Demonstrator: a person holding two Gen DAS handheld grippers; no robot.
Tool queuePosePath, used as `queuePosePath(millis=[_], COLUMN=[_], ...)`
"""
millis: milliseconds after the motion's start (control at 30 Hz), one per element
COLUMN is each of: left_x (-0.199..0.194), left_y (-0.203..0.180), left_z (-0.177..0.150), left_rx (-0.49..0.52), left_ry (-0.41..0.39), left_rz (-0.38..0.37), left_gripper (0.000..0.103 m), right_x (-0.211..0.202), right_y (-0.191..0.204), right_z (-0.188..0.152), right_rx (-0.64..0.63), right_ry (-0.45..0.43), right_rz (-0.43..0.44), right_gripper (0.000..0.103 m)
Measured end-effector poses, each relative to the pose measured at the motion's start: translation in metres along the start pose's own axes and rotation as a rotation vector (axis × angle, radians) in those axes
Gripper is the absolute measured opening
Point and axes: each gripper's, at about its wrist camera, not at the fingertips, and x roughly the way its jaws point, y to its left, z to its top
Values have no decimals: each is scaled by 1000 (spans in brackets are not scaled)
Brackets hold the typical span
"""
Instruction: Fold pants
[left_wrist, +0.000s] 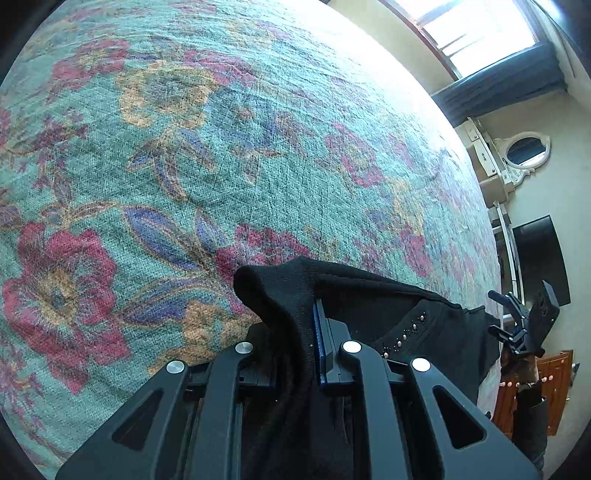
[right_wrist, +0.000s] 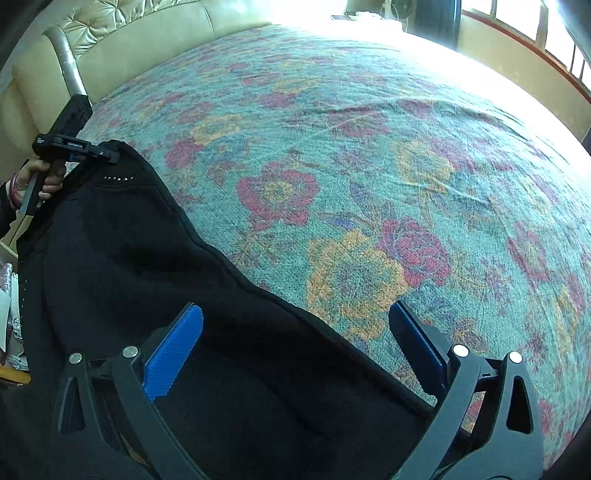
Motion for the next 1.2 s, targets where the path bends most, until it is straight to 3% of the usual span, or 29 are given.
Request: queuePosePath(millis=[33, 67, 133, 200, 300, 367, 500, 667, 767, 833, 967, 1067, 1133, 1200], left_x=[0, 0, -1, -3, -10, -19, -52, -104, -131, -142, -142, -129, -132, -140], left_y=[3, 6, 10, 6, -6, -15, -27, -38, -30, -22, 10, 38, 48, 55], left_z=[1, 2, 1, -2, -8, -12, -26, -73, -116, -147, -202, -231, -248, -260], left_rx=[-25, -49, -69, -35, 16, 35, 30, 68, 60, 51, 22, -27, -55, -85], left_ry=[0, -1, -14, -38, -86, -126, -199, -248, -261, -262, -228, -157, -162, -189], left_rz=[-17, -36, -64, -47, -8, -27, -145, -269, -319, -332, -245, -176, -154, -163], left_gripper=[17, 17, 17, 15, 11, 11, 11, 11, 11, 11, 24, 27, 30, 34], right_x=[9, 16, 11, -4, -41, -70, -124, -156, -150, -141, -108, -99, -108, -123], right_y=[-4, -5, 0, 7, 21, 38, 87, 166, 208, 228, 252, 258, 255, 245], right_z=[-4, -8, -16, -25, -43, -57, -99, -170, -212, -235, -266, -276, -280, -283], right_rx=[28, 49, 44, 36, 42, 34, 1, -47, -82, -80, -83, -54, 42, 185], right_ry=[40, 77, 56, 15, -100, -173, -287, -365, -351, -324, -202, -163, -176, -230], right_rz=[45, 82, 68, 35, -18, -55, -151, -250, -299, -282, -242, -227, -177, -72], right_gripper=[86, 64, 36, 20, 13, 13, 13, 13, 13, 13, 14, 25, 48, 65])
